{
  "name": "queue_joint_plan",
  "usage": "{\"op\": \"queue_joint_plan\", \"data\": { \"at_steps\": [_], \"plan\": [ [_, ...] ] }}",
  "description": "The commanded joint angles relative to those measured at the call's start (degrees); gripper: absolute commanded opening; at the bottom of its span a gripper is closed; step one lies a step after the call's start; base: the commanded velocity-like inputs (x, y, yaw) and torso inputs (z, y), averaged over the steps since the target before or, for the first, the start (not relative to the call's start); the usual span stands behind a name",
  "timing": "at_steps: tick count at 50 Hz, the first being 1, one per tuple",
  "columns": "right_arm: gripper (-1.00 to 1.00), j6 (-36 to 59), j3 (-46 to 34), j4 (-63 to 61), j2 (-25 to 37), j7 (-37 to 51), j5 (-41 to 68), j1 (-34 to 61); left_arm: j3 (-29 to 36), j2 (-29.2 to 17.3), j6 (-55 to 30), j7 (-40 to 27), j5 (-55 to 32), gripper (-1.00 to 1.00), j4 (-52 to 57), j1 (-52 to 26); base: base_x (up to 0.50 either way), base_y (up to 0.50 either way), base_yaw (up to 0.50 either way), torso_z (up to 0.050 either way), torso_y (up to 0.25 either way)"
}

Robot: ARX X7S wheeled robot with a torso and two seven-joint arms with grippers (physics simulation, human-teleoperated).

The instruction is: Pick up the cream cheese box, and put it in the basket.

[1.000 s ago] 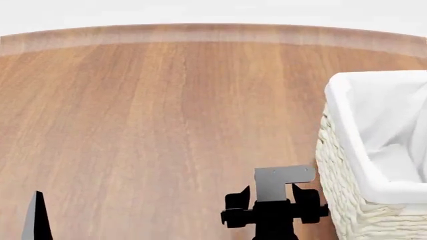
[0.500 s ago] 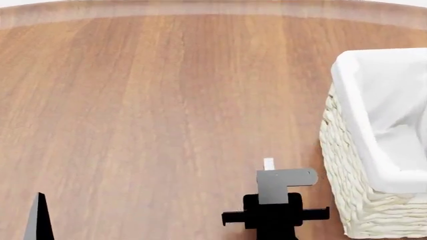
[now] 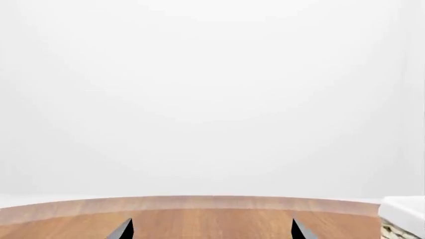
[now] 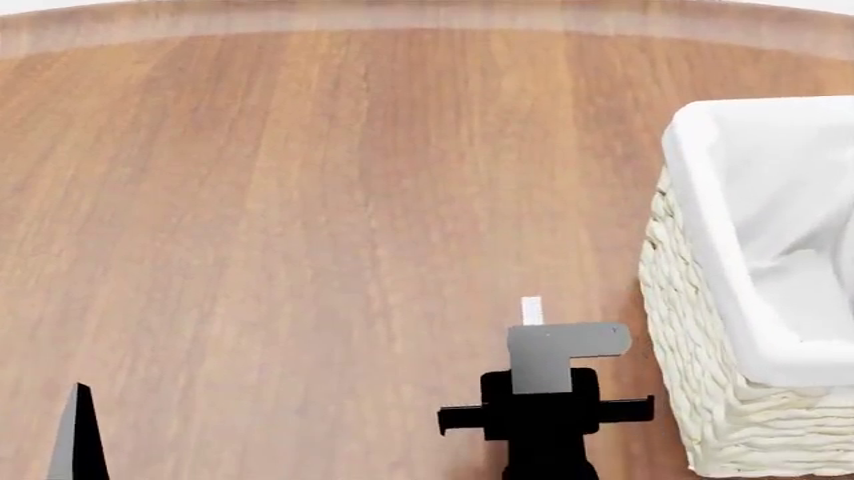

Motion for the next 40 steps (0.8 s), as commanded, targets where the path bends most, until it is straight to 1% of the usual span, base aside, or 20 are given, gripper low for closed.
{"op": "queue_joint_plan", "data": {
  "at_steps": [1,4,6,7,10,16,19,23,31,40],
  "plan": [
    [-1.00,-3.9,-8.5,-0.3,-0.1,1.1,5.3,3.2,0.4,-0.4,-0.7,-0.1,-0.5,1.00,-0.1,-0.3,0.00,0.00,0.00,0.000,0.135],
    [-1.00,-4.1,-10.6,-1.1,0.0,1.2,7.2,3.9,0.4,-0.5,-0.9,-0.2,-0.7,1.00,-0.2,-0.5,0.00,0.00,0.00,0.000,0.250],
    [-1.00,-0.2,-11.0,-8.9,1.4,2.3,7.6,2.1,0.4,-0.5,-0.7,-0.2,-0.7,1.00,-0.4,-0.5,-0.01,0.00,0.00,0.000,0.250],
    [-1.00,2.8,-11.3,-15.0,2.6,3.1,7.9,0.7,0.4,-0.5,-0.6,-0.2,-0.5,1.00,-0.4,-0.5,0.00,0.00,0.00,0.000,0.250],
    [-1.00,9.4,-11.5,-28.2,5.4,5.1,9.0,-2.1,0.3,-0.5,0.0,-0.3,-0.4,1.00,-0.3,-0.3,-0.01,0.00,0.00,0.000,0.245],
    [-1.00,16.6,-11.2,-42.7,8.7,7.4,10.7,-3.4,0.6,-0.7,-0.1,-0.6,0.2,1.00,-0.1,-0.2,0.00,0.00,0.00,0.000,0.011],
    [-1.00,21.2,-11.2,-52.2,10.8,9.4,11.3,-3.7,0.6,-0.8,-0.4,-0.5,-0.6,1.00,0.1,-0.2,0.00,0.00,0.00,0.000,0.000],
    [-1.00,26.2,-11.1,-61.6,12.7,11.2,12.3,-3.7,0.7,-1.0,-0.8,-0.6,-0.6,1.00,0.3,-0.3,-0.01,0.00,0.00,0.000,0.216],
    [-1.00,33.2,-10.8,-74.2,15.1,13.9,13.9,-2.4,0.9,-1.2,-0.8,-0.7,-0.7,1.00,0.3,-0.3,-0.01,0.00,0.00,0.000,0.250],
    [-1.00,38.6,-10.3,-82.6,16.8,15.6,15.5,-0.3,1.0,-1.3,-0.7,-0.8,-0.8,1.00,0.1,-0.3,0.00,0.00,0.00,0.000,0.250]
  ]
}}
